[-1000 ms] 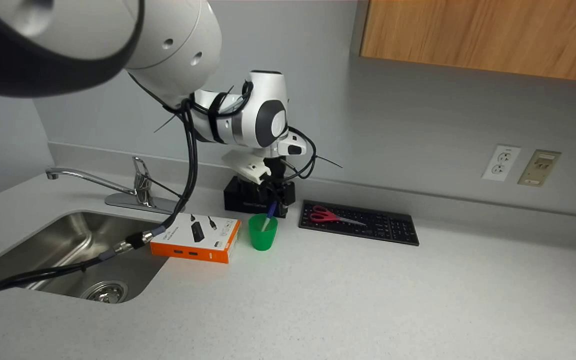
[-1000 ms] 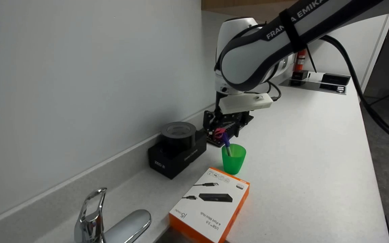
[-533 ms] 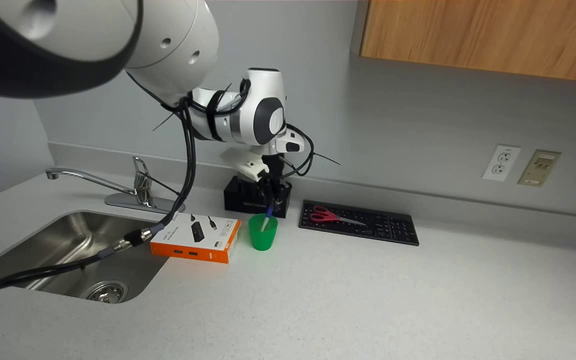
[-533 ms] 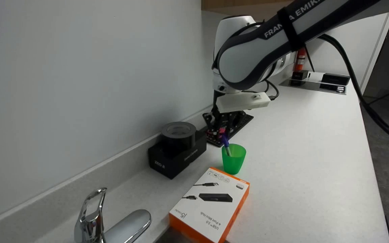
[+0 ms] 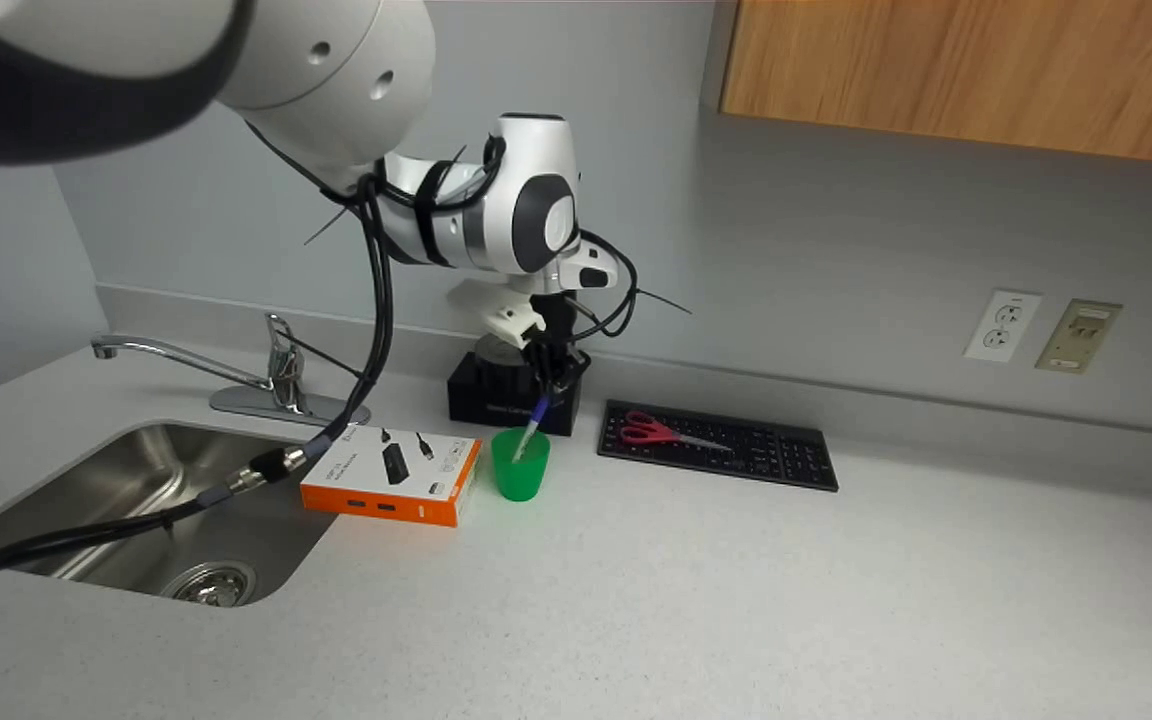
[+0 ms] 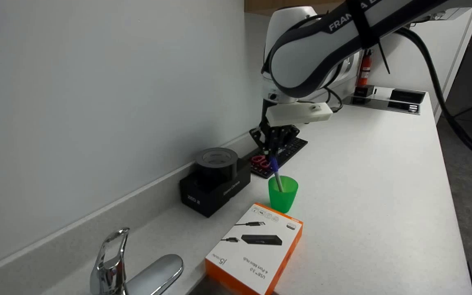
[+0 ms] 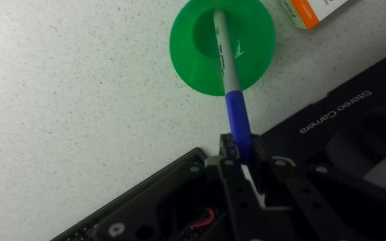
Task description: Put the marker on the counter
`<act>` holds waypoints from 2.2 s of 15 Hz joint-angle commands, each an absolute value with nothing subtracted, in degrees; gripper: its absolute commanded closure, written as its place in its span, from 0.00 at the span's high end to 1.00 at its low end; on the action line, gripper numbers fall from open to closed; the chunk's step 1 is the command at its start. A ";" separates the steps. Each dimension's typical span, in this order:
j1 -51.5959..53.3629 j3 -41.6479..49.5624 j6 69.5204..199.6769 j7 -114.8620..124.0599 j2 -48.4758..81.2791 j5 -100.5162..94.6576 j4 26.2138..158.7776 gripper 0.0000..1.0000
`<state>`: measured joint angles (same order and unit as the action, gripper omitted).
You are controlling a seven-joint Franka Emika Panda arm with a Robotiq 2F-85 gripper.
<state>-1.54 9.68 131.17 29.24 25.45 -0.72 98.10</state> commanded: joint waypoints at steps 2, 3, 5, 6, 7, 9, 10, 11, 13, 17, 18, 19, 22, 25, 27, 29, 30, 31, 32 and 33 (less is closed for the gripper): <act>-1.68 9.62 131.97 26.04 13.97 -1.29 105.79 0.04; -2.03 9.44 130.93 24.51 11.90 -1.33 106.55 0.04; -2.75 9.20 128.32 21.20 8.72 -1.62 108.05 0.04; -3.06 9.20 126.78 19.97 7.92 -1.90 108.62 0.04; -3.42 9.16 125.20 18.77 7.25 -1.99 109.22 0.04; -4.12 9.13 121.43 16.83 7.52 -2.02 110.50 0.04; -4.39 9.22 119.47 16.65 8.25 -2.34 110.91 0.04; -4.65 9.28 117.81 16.40 9.01 -2.57 111.31 0.04; -4.95 9.54 116.72 17.53 10.90 -4.10 112.49 0.04; -5.25 10.50 119.87 20.27 15.02 -7.67 114.36 0.04; -5.28 10.81 120.21 20.96 16.26 -7.99 114.26 0.04; -5.42 11.06 120.84 21.58 17.98 -7.81 113.72 0.04; -5.78 11.48 121.26 22.20 22.23 -5.84 111.49 0.04; -5.88 11.66 120.35 22.34 25.22 -5.46 109.61 0.04; -5.70 11.90 120.15 22.83 26.41 -5.66 108.58 0.39; -5.57 12.01 120.74 23.12 26.66 -5.78 107.99 0.40; -5.59 12.02 120.89 23.06 26.50 -5.75 107.74 0.46; -5.61 12.04 120.94 23.01 26.46 -5.78 107.36 0.55; -5.66 12.06 120.88 23.02 26.40 -5.72 106.93 0.62; -5.65 12.10 120.93 23.03 26.33 -5.81 106.62 0.70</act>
<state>-5.57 11.79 121.27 22.28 25.95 -6.17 108.62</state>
